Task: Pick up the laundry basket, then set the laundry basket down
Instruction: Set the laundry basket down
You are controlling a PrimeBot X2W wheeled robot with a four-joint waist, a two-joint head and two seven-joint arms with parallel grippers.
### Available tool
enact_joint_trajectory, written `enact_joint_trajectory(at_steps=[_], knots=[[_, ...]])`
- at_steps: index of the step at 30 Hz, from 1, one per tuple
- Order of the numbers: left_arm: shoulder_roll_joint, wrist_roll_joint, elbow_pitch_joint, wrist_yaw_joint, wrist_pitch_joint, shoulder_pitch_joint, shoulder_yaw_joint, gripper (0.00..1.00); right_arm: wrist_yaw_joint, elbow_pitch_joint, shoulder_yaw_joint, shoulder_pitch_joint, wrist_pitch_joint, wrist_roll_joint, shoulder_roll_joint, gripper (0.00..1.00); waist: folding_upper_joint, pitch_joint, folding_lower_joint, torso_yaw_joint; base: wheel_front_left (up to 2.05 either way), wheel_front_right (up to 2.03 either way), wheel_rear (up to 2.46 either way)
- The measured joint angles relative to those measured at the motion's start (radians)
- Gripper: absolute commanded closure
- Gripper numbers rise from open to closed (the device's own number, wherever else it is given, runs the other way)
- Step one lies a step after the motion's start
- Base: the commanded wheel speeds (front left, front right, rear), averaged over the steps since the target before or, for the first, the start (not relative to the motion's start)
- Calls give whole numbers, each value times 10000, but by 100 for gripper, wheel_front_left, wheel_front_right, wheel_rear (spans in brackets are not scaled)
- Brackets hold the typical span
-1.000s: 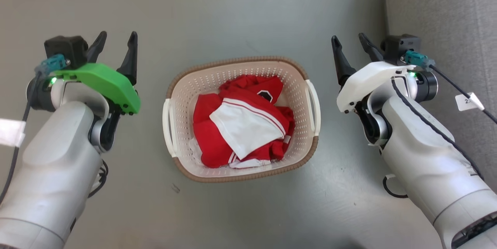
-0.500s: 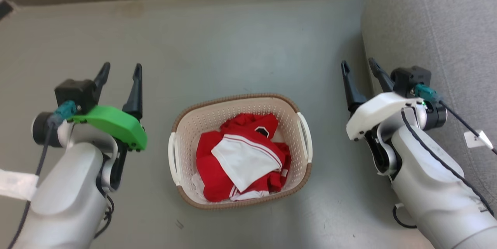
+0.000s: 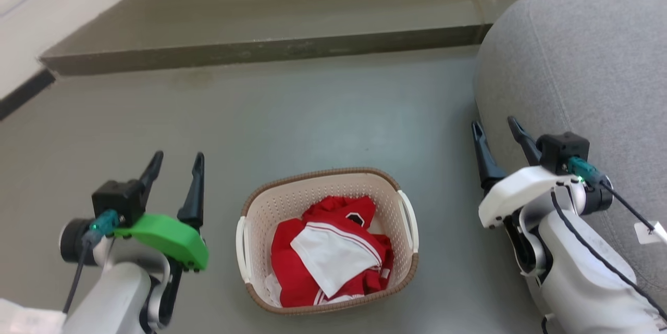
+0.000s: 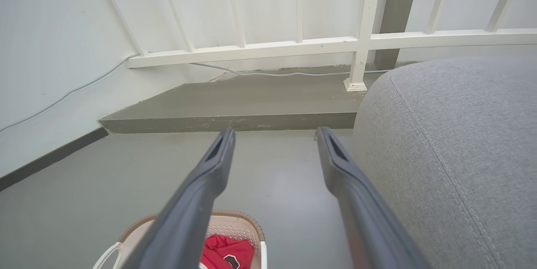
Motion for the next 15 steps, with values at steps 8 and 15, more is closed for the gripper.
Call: enact_joint_trajectory(at_steps=[8, 15], knots=[[4, 190, -717, 40, 0, 1205, 330, 0, -61, -518, -136, 813, 0, -320, -198, 0, 0, -629, 0, 74, 0, 0, 0], [4, 571, -1162, 40, 0, 2162, 723, 0, -71, -915, -226, 1383, 0, -458, -224, 0, 0, -966, 0, 94, 0, 0, 0]])
